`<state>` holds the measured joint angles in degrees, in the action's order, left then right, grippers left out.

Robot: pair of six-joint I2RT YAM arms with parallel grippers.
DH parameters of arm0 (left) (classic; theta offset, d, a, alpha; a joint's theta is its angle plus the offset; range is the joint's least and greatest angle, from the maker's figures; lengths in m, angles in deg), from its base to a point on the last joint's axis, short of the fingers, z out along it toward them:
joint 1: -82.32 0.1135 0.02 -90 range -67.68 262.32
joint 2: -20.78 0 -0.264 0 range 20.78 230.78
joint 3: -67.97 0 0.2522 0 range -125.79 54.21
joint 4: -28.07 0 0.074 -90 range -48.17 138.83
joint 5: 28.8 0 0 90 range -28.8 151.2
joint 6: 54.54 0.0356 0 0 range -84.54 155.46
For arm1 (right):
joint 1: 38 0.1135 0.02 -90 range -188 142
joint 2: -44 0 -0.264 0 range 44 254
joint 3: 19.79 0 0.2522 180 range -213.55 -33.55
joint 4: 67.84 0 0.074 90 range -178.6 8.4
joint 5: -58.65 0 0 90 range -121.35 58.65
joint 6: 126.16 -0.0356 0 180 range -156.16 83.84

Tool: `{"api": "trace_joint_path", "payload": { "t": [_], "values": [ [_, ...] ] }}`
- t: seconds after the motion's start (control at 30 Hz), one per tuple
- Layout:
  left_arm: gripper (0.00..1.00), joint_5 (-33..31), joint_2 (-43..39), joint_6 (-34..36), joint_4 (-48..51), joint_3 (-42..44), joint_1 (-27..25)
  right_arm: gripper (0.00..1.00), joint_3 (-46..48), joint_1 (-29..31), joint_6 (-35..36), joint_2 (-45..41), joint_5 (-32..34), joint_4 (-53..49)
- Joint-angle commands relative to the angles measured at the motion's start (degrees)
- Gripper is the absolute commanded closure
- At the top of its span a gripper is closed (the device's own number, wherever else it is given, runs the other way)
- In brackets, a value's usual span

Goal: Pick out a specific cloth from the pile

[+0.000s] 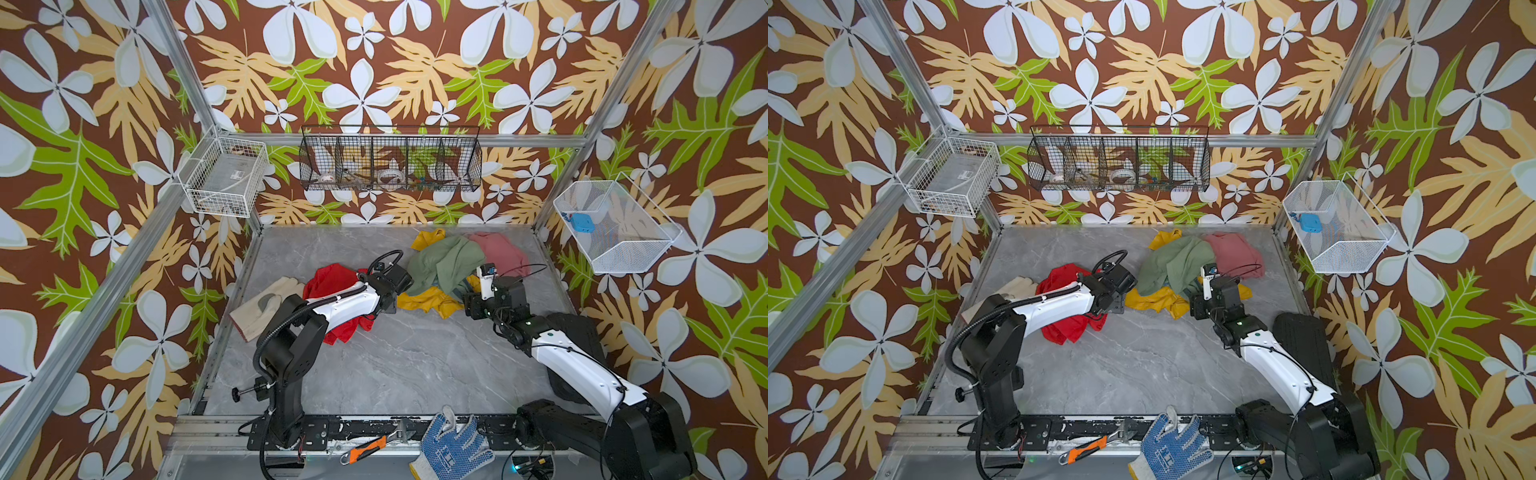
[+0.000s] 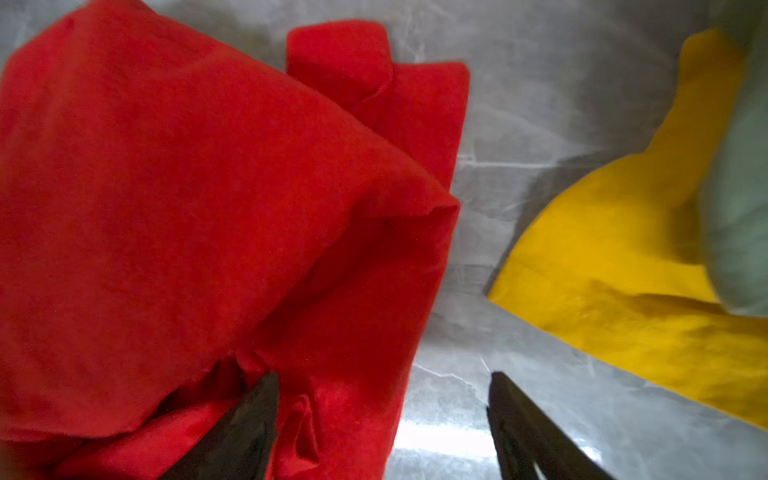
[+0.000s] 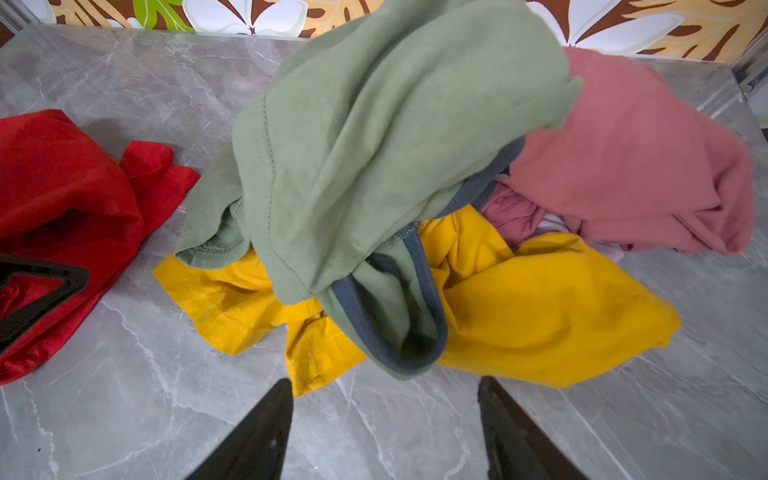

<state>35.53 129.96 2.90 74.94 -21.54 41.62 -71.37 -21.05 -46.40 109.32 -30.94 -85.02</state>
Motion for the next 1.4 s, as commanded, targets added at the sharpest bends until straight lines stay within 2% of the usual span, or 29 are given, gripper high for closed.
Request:
{"api": "trace_joint_path", "payload": {
  "t": [0.0, 0.2, 0.47, 0.63, 1.07, 1.37],
  "values": [
    [0.21, 2.57, 1.99, 1.19, -1.14, -0.63, 0.90, 0.30, -0.11, 0.00, 0.50, -0.38, 1.17, -0.86],
    [0.28, 6.02, 3.06, 1.92, -6.17, 2.01, 3.16, 0.29, 0.02, 0.01, 0.75, -0.73, 1.67, -1.41],
    [0.71, 6.51, 8.09, 4.38, -4.71, 0.50, 3.36, 0.29, -0.07, -0.04, 0.66, -0.54, 1.87, -1.32],
    [0.99, 7.55, 7.18, 4.51, -5.23, 1.60, 3.36, 0.29, 0.09, -0.02, 1.10, -0.67, 2.28, -1.41],
    [1.00, 4.50, -5.38, 4.69, -3.23, -0.63, 4.03, 0.29, 0.19, 0.00, 1.01, -0.54, 2.23, -1.15],
    [1.00, 4.66, -17.33, 2.88, -4.11, 3.80, 7.97, 0.28, -0.01, -0.04, 1.01, -0.17, 1.63, -0.77]
  ]
}}
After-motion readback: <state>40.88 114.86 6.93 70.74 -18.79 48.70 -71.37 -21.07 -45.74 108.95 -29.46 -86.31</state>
